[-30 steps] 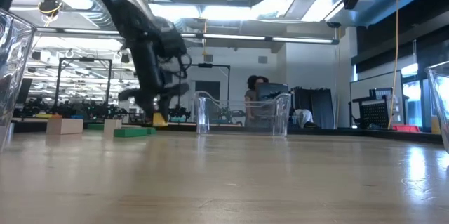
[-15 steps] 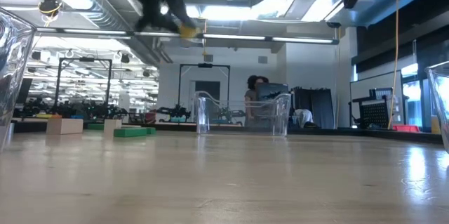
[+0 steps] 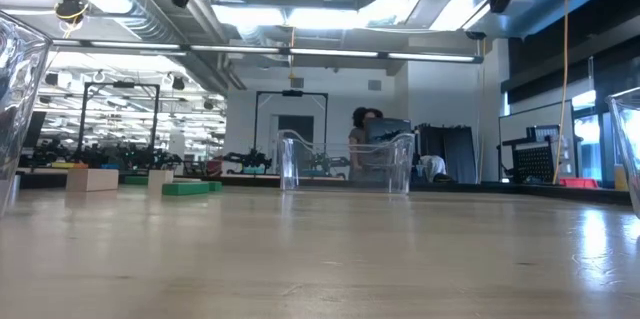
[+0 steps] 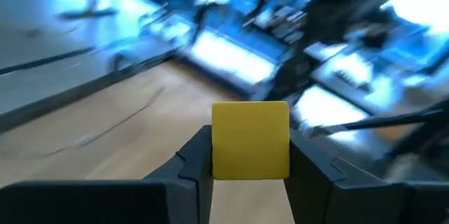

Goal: Sort & place blocks by color
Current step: Put the yellow block into the bottom left transparent bin

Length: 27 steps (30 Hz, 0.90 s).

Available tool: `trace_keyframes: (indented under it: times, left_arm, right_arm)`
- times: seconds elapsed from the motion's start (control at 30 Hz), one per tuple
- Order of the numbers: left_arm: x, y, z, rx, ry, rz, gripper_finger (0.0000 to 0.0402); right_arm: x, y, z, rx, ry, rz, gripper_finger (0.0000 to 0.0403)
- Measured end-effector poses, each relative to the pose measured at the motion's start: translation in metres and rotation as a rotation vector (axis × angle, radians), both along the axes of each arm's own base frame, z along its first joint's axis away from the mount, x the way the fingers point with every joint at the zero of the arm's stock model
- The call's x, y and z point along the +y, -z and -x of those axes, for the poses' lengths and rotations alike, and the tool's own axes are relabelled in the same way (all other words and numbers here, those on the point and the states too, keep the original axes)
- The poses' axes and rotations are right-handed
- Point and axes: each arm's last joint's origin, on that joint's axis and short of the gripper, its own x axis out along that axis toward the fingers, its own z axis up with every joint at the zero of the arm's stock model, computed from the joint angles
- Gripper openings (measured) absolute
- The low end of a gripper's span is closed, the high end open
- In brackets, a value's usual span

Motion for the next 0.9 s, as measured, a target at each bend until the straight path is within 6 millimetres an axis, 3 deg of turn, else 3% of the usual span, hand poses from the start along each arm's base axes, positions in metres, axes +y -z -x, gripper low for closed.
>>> trace_keyframes:
  times: [0.23,0.9]
  left_arm:
    - [0.000,0.021,0.016,-0.229,0.064,0.028,0.0119]
    - [0.001,0.023,0.021,-0.232,0.092,0.000,0.0119]
  right_arm:
    - [0.000,0.000,0.000,0.000,0.000,-0.001,0.0010]
    - [0.000,0.000,0.000,-0.001,0.000,-0.002,0.0010]
